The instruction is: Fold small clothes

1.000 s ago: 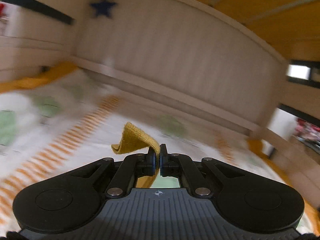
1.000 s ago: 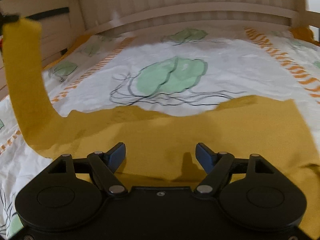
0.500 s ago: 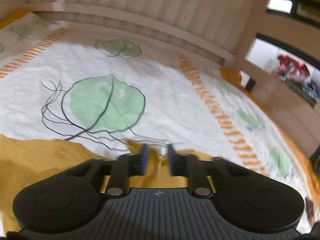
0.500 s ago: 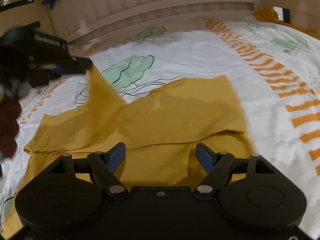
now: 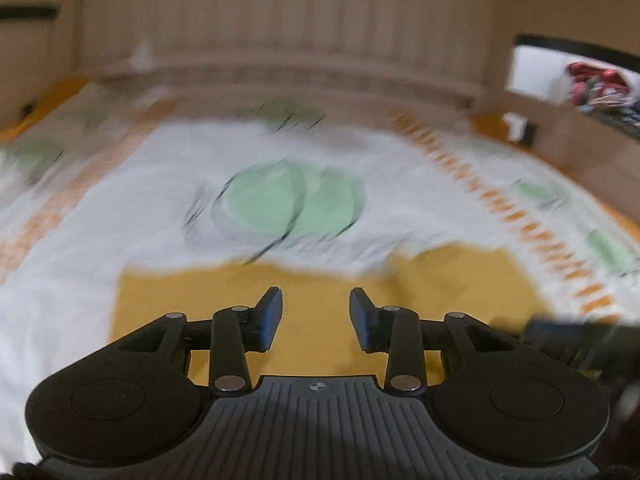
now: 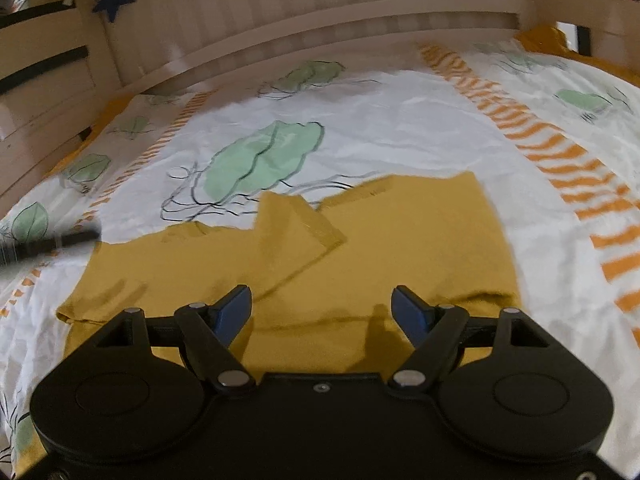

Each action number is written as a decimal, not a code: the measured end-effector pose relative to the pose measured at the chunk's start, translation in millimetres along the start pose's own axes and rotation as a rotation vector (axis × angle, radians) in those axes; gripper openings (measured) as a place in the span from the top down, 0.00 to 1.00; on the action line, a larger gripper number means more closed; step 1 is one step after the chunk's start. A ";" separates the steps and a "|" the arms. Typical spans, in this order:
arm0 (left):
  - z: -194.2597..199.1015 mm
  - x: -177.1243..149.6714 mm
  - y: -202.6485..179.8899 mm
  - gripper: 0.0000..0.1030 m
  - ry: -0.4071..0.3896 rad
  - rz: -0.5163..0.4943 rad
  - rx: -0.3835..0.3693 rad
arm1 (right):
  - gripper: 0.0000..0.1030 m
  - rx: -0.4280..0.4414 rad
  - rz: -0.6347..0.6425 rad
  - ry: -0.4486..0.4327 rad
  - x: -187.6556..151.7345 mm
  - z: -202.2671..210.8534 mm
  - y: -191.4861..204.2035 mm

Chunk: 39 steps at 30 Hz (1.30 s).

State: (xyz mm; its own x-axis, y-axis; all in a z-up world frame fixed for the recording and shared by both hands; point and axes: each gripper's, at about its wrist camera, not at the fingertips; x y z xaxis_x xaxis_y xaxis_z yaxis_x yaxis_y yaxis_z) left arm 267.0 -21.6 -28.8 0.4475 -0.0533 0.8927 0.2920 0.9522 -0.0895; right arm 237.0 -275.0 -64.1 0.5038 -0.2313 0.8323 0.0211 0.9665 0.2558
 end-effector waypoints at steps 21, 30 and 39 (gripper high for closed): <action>-9.1 -78.3 49.2 0.62 0.036 0.109 0.138 | 0.38 -0.011 0.178 0.032 23.7 -88.6 12.7; -14.0 -80.1 46.9 0.61 0.037 0.094 0.151 | 0.85 0.022 0.196 0.038 25.5 -83.3 25.5; -14.1 -80.4 46.9 0.61 0.037 0.093 0.151 | 0.86 -0.007 0.172 -0.066 54.4 -23.6 11.0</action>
State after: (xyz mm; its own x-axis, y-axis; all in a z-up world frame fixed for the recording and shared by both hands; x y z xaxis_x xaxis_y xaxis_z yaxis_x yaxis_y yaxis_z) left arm 256.7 23.2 -111.0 0.4984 0.0288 0.8665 0.1190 0.9877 -0.1013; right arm 285.0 -274.3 -27.6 0.4426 -0.0692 0.8940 -0.0544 0.9931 0.1038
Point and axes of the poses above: each gripper's, at about its wrist camera, not at the fingertips, and z roughly against the way its jaws point, y to its left, x to its top, and after that the axes turned 8 degrees about -y, right-handed
